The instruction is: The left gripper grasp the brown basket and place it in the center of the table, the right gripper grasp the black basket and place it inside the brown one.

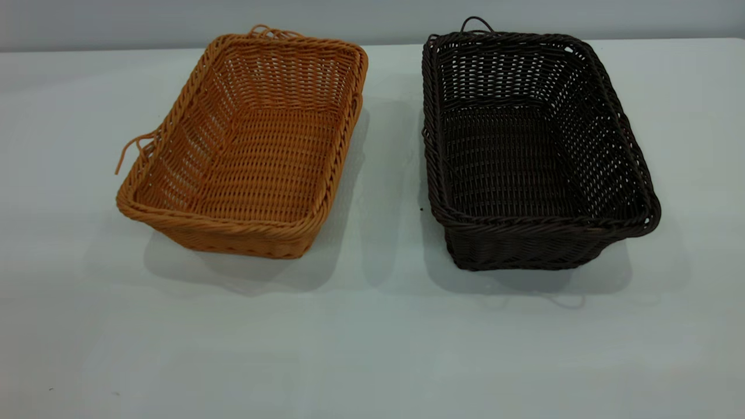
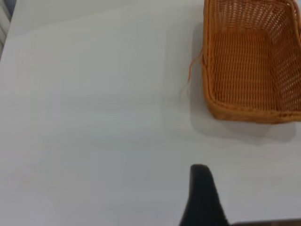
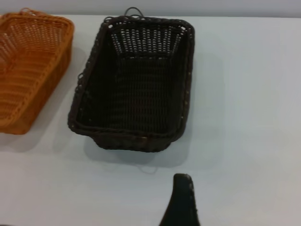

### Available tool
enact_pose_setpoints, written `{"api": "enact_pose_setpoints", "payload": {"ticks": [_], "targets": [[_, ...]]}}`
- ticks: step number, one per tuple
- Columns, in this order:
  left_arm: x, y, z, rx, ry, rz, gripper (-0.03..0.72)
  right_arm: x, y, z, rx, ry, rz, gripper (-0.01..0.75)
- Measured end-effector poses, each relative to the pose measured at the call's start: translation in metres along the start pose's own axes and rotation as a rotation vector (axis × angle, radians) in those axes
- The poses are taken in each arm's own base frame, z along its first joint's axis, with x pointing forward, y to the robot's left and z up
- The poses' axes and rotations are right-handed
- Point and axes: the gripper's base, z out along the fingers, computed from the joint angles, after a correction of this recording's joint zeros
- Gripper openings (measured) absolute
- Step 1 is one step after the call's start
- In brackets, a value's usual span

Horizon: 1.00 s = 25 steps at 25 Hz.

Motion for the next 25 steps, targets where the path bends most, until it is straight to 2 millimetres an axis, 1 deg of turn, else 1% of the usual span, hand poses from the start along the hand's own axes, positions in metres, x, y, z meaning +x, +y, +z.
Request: {"api": "enact_pose_setpoints", "payload": {"ticks": [3,5,7,8,11,12,15,18,20,22,23,25], "targets": [[-0.032,-0.001,0.019,-0.001,0.036,0.001,0.467,0.000,0.000,0.000,-0.003,0.000,0.001,0.544],[-0.053,-0.002,0.037,-0.001,0.037,0.014,0.468,0.000,0.000,0.000,-0.003,0.000,0.002,0.544],[-0.071,-0.003,0.059,0.001,0.044,0.034,0.480,0.000,0.000,0.000,-0.003,0.000,0.002,0.544],[-0.082,-0.003,0.073,0.000,0.051,0.034,0.491,0.000,0.000,0.000,-0.003,-0.001,0.003,0.544],[-0.100,-0.004,0.108,0.001,0.079,0.044,0.536,0.000,0.000,0.000,-0.003,-0.003,0.021,0.544],[-0.106,-0.004,0.124,0.000,0.098,0.044,0.553,0.000,0.000,0.000,-0.003,-0.005,0.026,0.544],[-0.118,-0.004,0.161,0.000,0.142,0.044,0.586,-0.001,0.000,0.001,0.001,-0.001,0.038,0.552],[-0.129,-0.009,0.203,0.013,0.180,0.056,0.591,-0.005,-0.001,0.007,0.003,0.047,0.048,0.563],[-0.134,-0.017,0.237,0.030,0.217,0.073,0.591,-0.010,-0.003,0.015,0.013,0.102,0.052,0.570],[-0.139,-0.024,0.264,0.043,0.237,0.086,0.591,-0.016,-0.004,0.023,0.019,0.148,0.058,0.573],[-0.140,-0.027,0.283,0.047,0.262,0.091,0.591,-0.021,-0.005,0.027,0.021,0.169,0.061,0.574],[-0.139,-0.030,0.309,0.048,0.297,0.094,0.591,-0.028,-0.006,0.035,0.025,0.199,0.075,0.574]]}}
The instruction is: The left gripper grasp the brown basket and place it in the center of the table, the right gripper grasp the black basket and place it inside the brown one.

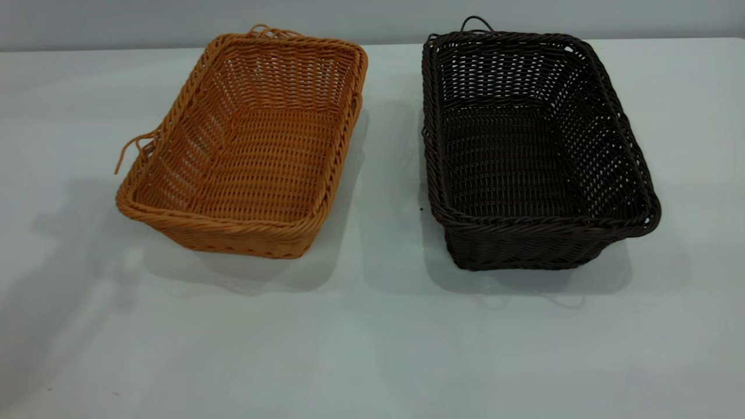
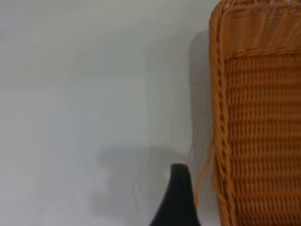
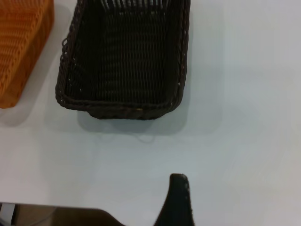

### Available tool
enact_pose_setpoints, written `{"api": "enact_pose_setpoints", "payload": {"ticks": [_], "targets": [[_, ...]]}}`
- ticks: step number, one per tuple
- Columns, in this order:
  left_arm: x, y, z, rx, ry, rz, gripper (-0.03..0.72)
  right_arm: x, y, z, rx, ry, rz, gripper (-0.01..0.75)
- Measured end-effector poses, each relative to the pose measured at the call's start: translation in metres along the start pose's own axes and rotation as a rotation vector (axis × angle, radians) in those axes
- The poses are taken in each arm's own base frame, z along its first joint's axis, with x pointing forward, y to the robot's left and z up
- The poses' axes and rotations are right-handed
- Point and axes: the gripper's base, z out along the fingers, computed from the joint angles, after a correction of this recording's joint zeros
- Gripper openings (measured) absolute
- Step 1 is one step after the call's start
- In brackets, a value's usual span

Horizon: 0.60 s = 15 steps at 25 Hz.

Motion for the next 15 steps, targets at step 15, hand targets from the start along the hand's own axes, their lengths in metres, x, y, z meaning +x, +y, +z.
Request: {"api": "enact_pose_setpoints", "payload": {"ticks": [15], "targets": [[0.006,-0.030,0.150,0.038,0.193,0.059,0.591,-0.036,-0.001,0.065,-0.018,0.199,0.129,0.574]]}}
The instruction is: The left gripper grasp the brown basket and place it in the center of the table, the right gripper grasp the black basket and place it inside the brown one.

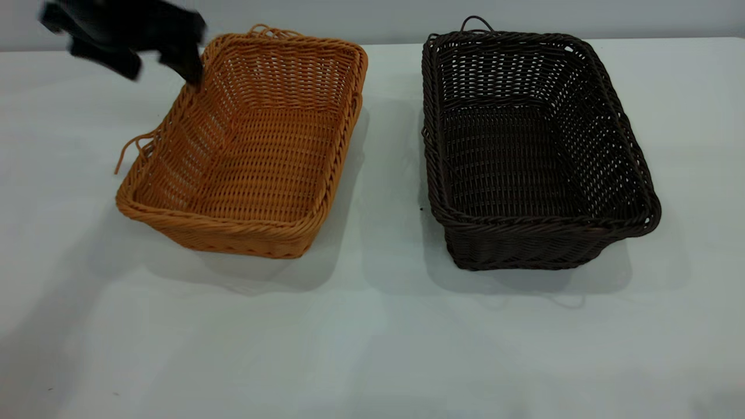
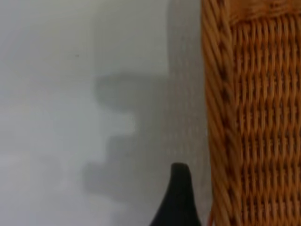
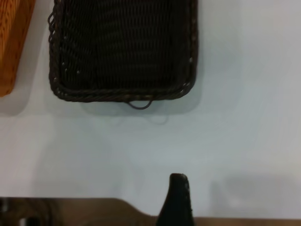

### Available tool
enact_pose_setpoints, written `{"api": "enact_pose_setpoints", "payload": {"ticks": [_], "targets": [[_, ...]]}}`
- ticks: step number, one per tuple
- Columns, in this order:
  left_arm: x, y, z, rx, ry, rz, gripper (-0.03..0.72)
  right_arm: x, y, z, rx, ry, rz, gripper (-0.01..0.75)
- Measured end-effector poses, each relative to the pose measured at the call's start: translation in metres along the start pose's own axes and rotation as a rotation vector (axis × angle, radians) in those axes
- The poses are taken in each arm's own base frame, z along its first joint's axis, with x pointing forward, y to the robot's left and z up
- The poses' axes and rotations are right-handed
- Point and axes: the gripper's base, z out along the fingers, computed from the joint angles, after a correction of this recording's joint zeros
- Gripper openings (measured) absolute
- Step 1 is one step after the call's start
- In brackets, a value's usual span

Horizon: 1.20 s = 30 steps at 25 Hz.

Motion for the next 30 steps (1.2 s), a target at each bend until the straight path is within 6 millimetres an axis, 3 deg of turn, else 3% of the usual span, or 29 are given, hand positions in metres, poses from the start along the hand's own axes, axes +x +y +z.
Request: {"api": "enact_pose_setpoints", "payload": {"ticks": [5,9,12,15,18,23,30], "targets": [[0.007,-0.001,0.030,0.001,0.030,0.001,0.583,-0.008,0.003,0.022,-0.043,0.085,0.088,0.574],[0.010,-0.001,0.049,0.001,0.032,0.001,0.517,-0.012,0.008,0.044,-0.097,0.183,0.164,0.574],[0.016,-0.001,0.061,0.001,0.043,0.001,0.407,-0.015,0.012,0.061,-0.155,0.258,0.220,0.574],[0.018,-0.001,0.069,0.001,0.037,0.001,0.244,-0.017,0.017,0.081,-0.215,0.332,0.288,0.574],[0.016,-0.001,0.070,0.003,0.008,-0.021,0.094,-0.019,0.020,0.103,-0.266,0.389,0.394,0.574],[0.002,-0.002,0.060,0.004,-0.038,-0.021,0.083,-0.019,0.022,0.146,-0.315,0.477,0.638,0.574],[-0.032,-0.001,0.032,0.000,-0.188,0.004,0.081,-0.007,0.015,0.201,-0.282,0.546,0.961,0.574]]}}
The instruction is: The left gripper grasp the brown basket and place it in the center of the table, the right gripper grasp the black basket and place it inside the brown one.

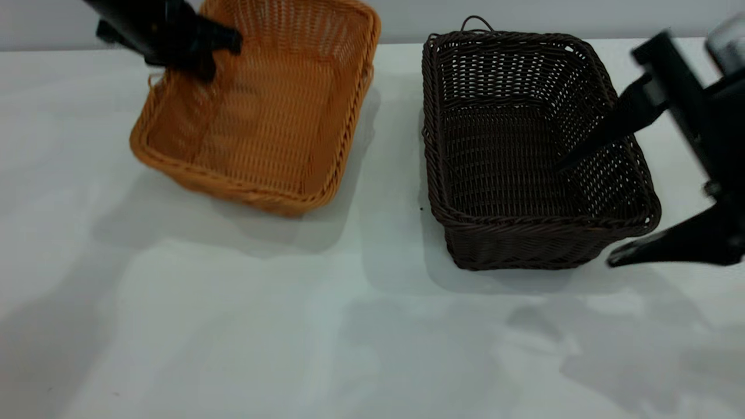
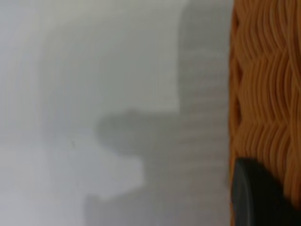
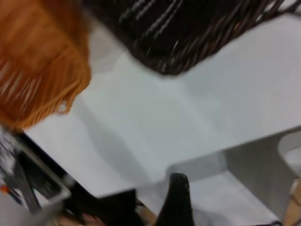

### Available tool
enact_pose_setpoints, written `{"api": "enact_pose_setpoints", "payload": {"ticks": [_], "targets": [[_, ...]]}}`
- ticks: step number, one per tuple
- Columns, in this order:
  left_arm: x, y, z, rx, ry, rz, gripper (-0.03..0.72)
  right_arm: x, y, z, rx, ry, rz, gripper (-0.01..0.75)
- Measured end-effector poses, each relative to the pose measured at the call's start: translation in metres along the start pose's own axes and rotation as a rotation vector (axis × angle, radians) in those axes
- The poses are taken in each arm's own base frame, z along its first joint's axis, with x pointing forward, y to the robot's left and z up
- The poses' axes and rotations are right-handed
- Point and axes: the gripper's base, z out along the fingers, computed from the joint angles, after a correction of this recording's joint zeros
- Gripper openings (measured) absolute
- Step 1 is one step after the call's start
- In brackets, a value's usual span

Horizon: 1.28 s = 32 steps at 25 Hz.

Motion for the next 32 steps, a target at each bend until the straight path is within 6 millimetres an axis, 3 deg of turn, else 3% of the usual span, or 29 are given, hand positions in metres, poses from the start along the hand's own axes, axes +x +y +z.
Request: {"api": "enact_pose_setpoints", "payload": {"ticks": [14,18,21,25,28,32], "targets": [[-0.008,0.000,-0.007,-0.001,-0.037,0.027,0.080,-0.061,-0.001,0.064,0.000,-0.025,0.109,0.552],[-0.008,0.000,-0.007,-0.002,-0.036,0.066,0.080,-0.070,-0.006,0.071,0.040,-0.063,0.122,0.427],[-0.009,0.000,-0.010,-0.002,-0.030,0.101,0.080,-0.078,-0.010,0.069,0.067,-0.123,0.128,0.259],[-0.015,0.000,-0.023,-0.002,-0.015,0.132,0.079,-0.109,-0.014,0.048,0.021,-0.205,0.105,0.088],[-0.019,0.000,-0.035,0.001,0.025,0.176,0.079,-0.139,-0.017,0.018,-0.041,-0.256,0.054,0.083],[-0.017,-0.006,-0.044,0.031,0.129,0.299,0.079,-0.180,-0.006,-0.050,-0.170,-0.385,-0.017,0.082]]}}
